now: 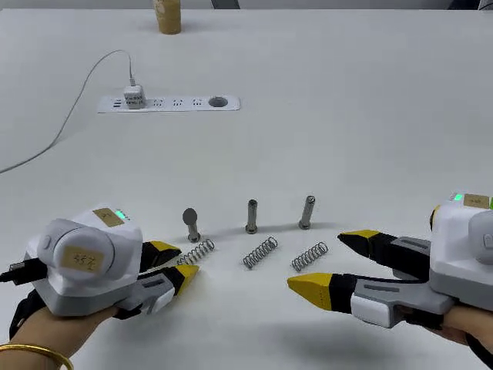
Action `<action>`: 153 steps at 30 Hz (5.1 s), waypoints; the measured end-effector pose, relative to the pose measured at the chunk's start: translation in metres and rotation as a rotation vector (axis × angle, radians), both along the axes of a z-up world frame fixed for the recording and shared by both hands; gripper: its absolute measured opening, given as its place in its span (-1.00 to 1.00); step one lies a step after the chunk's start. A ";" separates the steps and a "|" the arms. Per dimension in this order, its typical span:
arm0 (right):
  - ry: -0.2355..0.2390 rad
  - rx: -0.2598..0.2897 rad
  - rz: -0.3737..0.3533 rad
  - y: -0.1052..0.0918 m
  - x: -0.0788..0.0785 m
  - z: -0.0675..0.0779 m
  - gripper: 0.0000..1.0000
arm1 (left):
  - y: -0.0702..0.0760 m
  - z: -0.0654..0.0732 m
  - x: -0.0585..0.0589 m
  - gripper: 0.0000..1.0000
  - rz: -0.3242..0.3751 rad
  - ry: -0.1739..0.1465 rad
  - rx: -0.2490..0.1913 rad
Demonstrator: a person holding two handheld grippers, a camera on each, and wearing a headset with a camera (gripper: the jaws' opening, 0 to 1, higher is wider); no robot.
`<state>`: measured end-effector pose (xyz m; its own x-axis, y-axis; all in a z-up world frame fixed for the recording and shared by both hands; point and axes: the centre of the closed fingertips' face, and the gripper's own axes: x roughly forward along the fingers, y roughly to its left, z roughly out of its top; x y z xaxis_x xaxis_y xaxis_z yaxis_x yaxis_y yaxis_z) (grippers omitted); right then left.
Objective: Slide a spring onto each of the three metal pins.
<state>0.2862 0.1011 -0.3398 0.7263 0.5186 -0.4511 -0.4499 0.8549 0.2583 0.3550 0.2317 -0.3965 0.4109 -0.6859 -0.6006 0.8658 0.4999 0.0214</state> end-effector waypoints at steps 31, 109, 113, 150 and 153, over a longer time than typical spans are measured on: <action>0.000 0.005 0.005 0.007 0.004 0.008 0.17 | 0.006 0.004 -0.007 -0.80 -0.010 -0.002 0.000; 0.082 0.705 -0.009 0.108 0.032 0.077 -0.78 | -0.015 0.122 -0.054 -0.78 0.002 -0.163 -0.409; 0.052 0.649 0.015 0.110 0.029 0.077 -0.78 | -0.015 0.119 -0.054 -0.77 0.003 -0.153 -0.390; -0.190 0.189 0.056 0.107 0.086 0.055 -0.78 | -0.001 0.069 -0.057 -0.09 0.052 -0.088 -0.224; -0.210 0.158 0.069 0.109 0.091 0.052 -0.78 | 0.000 0.067 -0.057 -0.05 0.056 -0.083 -0.222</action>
